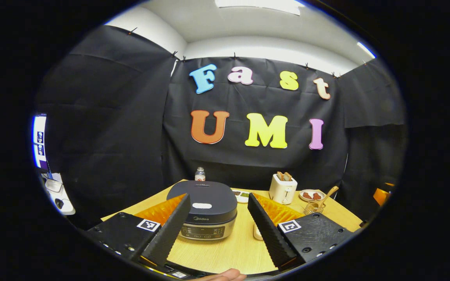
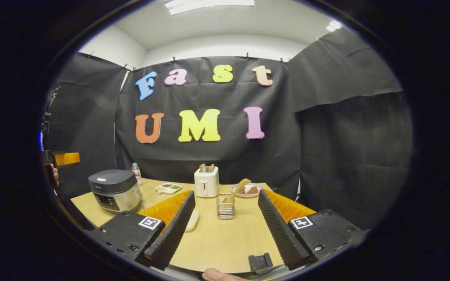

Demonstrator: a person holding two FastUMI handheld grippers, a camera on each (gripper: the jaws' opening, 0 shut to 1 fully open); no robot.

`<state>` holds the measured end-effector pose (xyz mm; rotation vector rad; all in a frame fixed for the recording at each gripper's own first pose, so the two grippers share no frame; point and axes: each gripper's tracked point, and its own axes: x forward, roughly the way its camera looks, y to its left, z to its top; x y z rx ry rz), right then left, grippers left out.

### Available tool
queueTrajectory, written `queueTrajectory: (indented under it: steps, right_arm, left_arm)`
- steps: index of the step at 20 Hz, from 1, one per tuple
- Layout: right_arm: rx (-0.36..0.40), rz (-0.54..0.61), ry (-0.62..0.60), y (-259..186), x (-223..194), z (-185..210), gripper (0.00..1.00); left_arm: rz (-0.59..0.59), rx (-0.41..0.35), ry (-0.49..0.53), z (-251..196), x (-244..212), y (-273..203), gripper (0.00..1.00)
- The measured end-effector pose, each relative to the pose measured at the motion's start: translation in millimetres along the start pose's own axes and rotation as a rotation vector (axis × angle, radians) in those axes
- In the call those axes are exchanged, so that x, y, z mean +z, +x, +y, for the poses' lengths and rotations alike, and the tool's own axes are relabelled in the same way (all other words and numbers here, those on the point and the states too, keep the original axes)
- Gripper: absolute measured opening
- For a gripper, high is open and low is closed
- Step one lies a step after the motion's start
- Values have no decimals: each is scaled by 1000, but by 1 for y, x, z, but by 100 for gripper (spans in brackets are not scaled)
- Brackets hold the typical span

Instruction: Close the left gripper, press the button to open the rice cooker; take a wooden spoon from the chopstick holder with the right hand, scoop a spoonful of rice and pour it into the rice cooker, then put the wooden spoon back into the chopstick holder.

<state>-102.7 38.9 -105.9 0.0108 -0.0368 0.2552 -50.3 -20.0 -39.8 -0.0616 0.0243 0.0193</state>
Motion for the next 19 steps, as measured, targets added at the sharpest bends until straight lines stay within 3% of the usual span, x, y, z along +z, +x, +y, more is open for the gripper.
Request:
queueTrajectory:
  steps: [12, 19]
  right_arm:
    - [-19, -24, 12, -3, 13, -11, 100]
    - [-43, -63, 39, -10, 34, -11, 100]
  left_arm:
    - [-23, -81, 131, -46, -18, -33, 94]
    - [-32, -63, 151, -56, -24, -35, 96]
